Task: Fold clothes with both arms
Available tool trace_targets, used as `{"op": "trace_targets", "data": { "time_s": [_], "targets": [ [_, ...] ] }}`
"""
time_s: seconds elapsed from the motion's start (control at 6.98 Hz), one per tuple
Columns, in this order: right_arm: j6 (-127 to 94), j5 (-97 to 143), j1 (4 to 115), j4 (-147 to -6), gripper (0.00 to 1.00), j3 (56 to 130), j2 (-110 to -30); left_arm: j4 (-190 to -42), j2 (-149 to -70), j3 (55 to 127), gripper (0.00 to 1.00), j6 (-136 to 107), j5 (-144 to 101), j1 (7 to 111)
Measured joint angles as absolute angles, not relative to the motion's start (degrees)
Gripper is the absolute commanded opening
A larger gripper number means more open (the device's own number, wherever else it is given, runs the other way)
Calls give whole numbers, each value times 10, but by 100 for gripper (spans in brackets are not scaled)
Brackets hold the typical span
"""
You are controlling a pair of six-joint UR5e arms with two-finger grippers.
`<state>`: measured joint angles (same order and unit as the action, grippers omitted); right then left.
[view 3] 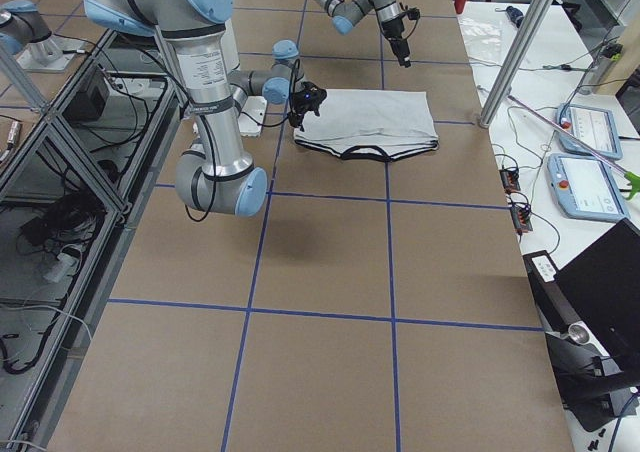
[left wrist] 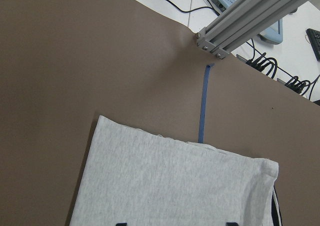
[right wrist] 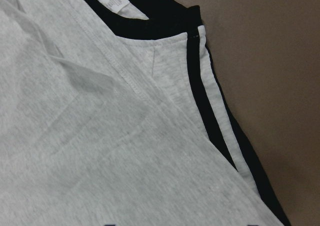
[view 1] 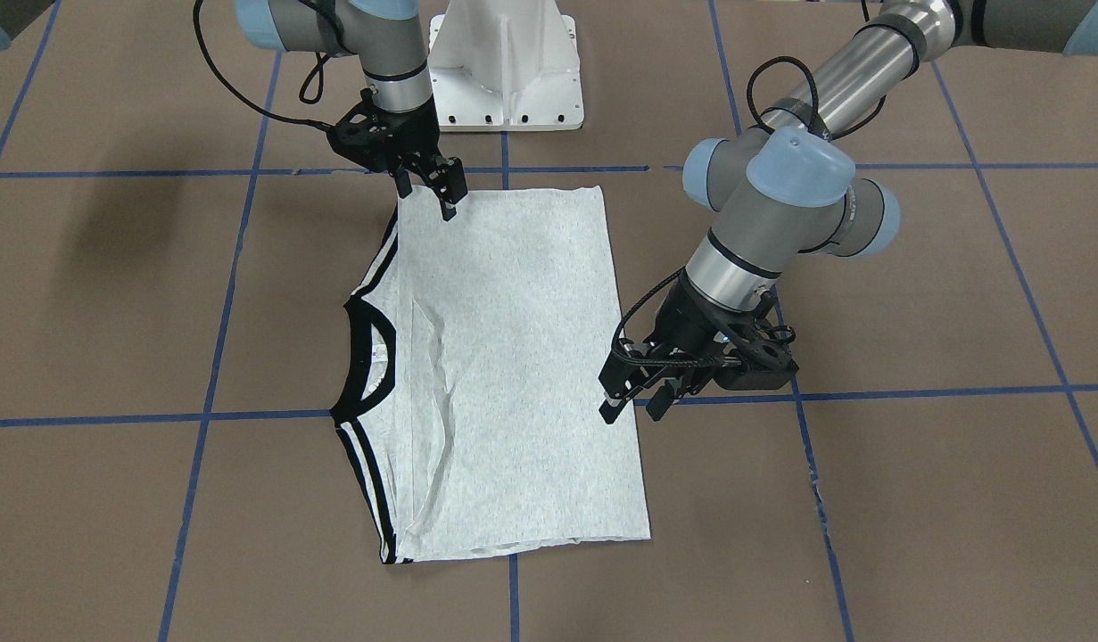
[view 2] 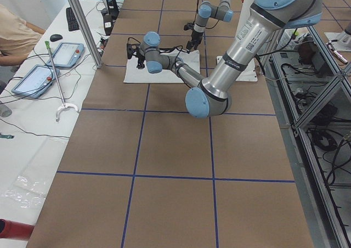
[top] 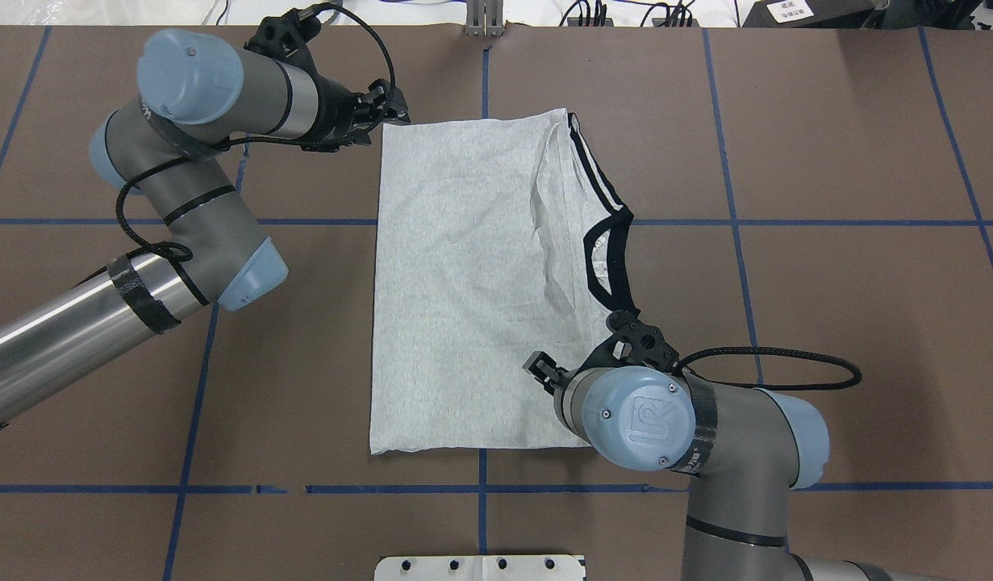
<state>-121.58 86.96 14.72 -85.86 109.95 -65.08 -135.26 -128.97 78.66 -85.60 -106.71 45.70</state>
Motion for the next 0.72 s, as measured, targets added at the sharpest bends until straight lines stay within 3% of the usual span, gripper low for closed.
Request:
{"op": "trace_targets", "data": {
  "time_s": [0.72],
  "targets": [
    [-1250,865,134,-840,90,1086,-660,-1350,-1289,796,72,-867,-1067,456]
  ]
}}
